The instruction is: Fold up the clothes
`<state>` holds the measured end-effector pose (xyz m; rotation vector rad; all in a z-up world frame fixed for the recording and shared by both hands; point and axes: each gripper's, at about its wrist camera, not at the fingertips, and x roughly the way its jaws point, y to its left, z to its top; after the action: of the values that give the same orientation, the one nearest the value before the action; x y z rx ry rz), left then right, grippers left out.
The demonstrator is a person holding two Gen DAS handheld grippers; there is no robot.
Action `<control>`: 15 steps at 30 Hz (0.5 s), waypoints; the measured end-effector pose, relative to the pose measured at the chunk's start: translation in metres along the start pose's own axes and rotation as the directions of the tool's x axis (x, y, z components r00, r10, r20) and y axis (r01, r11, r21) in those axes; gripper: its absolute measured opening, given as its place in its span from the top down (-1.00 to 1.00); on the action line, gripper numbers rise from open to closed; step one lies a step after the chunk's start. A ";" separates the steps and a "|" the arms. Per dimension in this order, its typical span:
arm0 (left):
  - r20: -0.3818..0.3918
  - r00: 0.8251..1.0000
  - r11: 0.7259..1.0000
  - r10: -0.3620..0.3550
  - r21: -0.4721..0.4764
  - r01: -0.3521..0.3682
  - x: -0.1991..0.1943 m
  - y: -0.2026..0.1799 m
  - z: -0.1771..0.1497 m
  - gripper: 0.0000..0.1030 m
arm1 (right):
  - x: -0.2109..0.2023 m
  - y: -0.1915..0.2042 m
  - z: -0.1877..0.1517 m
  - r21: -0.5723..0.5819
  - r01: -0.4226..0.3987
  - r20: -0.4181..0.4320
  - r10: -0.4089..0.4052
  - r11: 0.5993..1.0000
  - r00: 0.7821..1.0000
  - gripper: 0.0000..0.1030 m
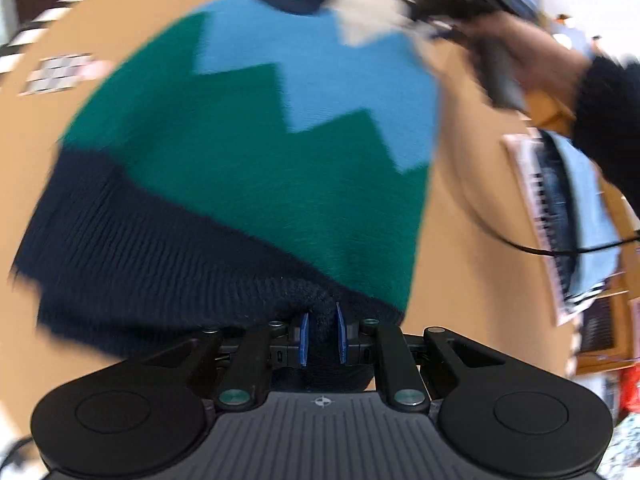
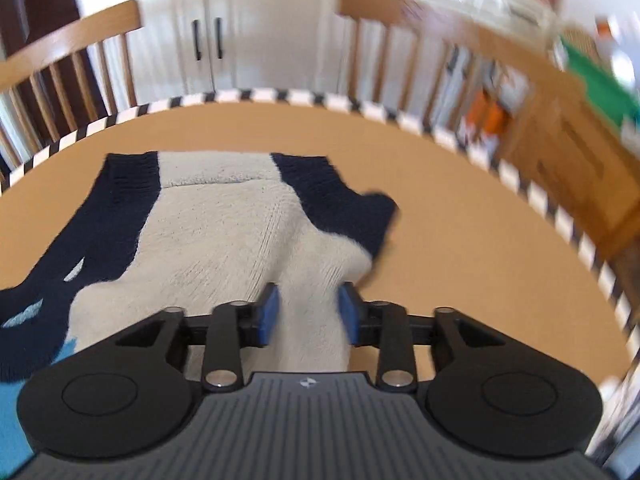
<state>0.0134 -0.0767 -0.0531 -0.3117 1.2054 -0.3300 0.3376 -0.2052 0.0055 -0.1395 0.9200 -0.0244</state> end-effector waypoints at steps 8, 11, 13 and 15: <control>0.085 0.996 0.984 0.029 0.172 -0.043 0.028 -0.094 -0.001 0.70 | -0.099 0.000 -0.041 -0.297 -0.064 0.101 0.098 0.953 0.990 0.21; 0.122 0.992 0.988 0.034 0.146 -0.052 -0.013 -0.071 -0.006 0.49 | -0.142 -0.050 -0.088 -0.167 -0.238 0.077 0.254 0.957 0.964 0.20; 0.143 0.989 0.990 0.045 0.128 -0.063 -0.045 -0.053 -0.012 0.10 | -0.163 -0.075 -0.137 -0.090 -0.332 0.068 0.338 0.939 0.938 0.19; 0.176 0.981 0.987 0.077 0.123 -0.100 -0.074 -0.040 -0.024 0.09 | -0.177 -0.083 -0.184 -0.070 -0.379 0.060 0.383 0.923 0.922 0.19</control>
<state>-0.0369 -0.0837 0.0185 -0.1673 1.0201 -0.2974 0.0875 -0.2931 0.0465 -0.0115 0.8620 0.3678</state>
